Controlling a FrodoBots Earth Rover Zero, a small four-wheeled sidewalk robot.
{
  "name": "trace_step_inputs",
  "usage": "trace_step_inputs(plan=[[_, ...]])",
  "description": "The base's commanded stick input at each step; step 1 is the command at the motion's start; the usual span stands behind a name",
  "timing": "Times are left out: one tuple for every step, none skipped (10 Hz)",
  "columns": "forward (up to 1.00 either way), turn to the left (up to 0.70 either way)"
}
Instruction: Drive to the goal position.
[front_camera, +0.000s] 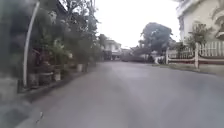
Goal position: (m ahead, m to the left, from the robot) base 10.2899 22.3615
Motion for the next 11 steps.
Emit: trace_step_inputs(plan=[[1.0,0.0],[1.0,0.0],[1.0,0.0],[1.0,0.0],[1.0,0.0],[1.0,0.0],[1.0,0.0],[1.0,0.0],[1.0,0.0],[1.0,0.0],[1.0,0.0]])
